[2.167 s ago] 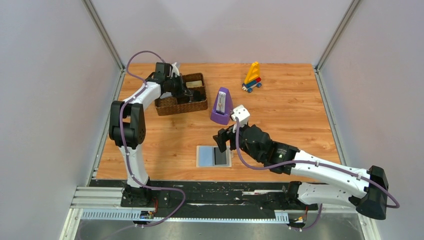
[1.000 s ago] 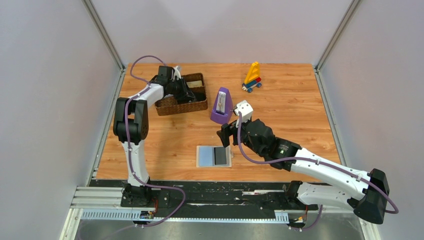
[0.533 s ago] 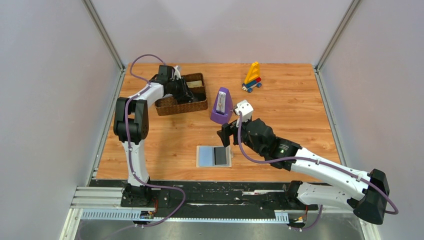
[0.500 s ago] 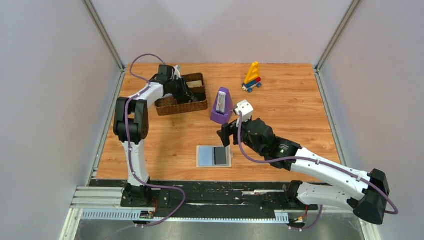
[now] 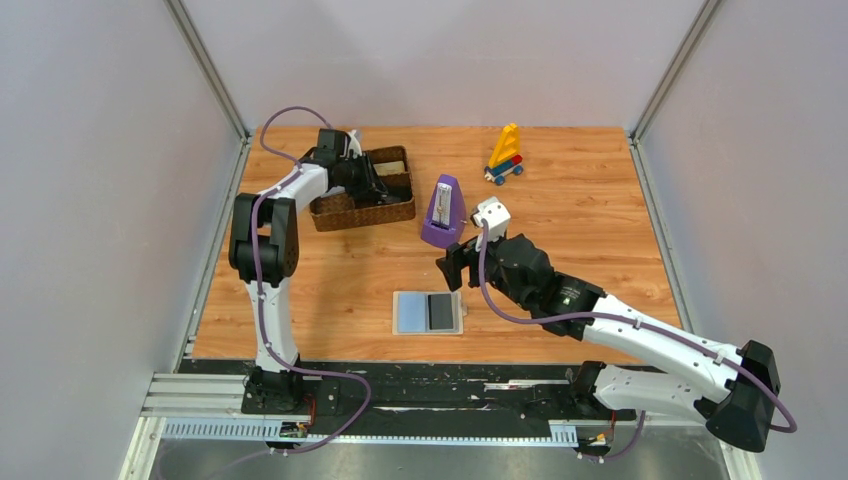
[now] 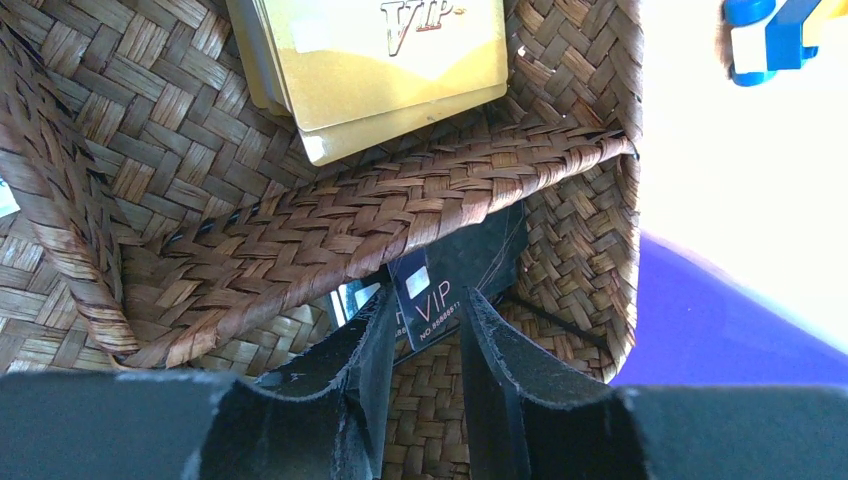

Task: Take the credit cards out of the card holder
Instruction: Place the credit card in the storage box.

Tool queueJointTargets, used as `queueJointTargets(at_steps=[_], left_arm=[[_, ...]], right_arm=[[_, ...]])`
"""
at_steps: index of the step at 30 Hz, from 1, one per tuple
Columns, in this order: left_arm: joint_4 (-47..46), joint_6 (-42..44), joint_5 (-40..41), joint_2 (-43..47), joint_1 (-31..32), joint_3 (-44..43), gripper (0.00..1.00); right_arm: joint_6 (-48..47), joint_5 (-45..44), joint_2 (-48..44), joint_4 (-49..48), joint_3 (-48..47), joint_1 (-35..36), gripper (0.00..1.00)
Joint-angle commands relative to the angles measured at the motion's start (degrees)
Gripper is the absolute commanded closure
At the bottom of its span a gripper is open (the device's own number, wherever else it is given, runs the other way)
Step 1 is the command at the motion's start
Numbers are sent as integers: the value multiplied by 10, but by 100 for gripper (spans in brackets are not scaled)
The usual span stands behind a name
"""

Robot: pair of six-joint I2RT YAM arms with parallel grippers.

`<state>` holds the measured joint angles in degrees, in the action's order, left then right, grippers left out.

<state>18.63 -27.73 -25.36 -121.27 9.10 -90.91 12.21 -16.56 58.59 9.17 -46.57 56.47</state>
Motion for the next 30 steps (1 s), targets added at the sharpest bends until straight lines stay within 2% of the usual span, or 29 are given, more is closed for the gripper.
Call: queueJointTargets(at_steps=[1,14,20,30], left_arm=[[-12,14,-6,-6,-1,-23,61],[20,22,-7,40,0,-40,54],[57,28,-34,70,2,-43,54],[118,44,-24,188,16,29,53]], right_arm=[[7,8,-13,-16,-6,-5,21],[71,10,8,19,-21,-13,22],[108,24,6,52,-33,-14,23],[209,67,7,94,-28,-14,27]])
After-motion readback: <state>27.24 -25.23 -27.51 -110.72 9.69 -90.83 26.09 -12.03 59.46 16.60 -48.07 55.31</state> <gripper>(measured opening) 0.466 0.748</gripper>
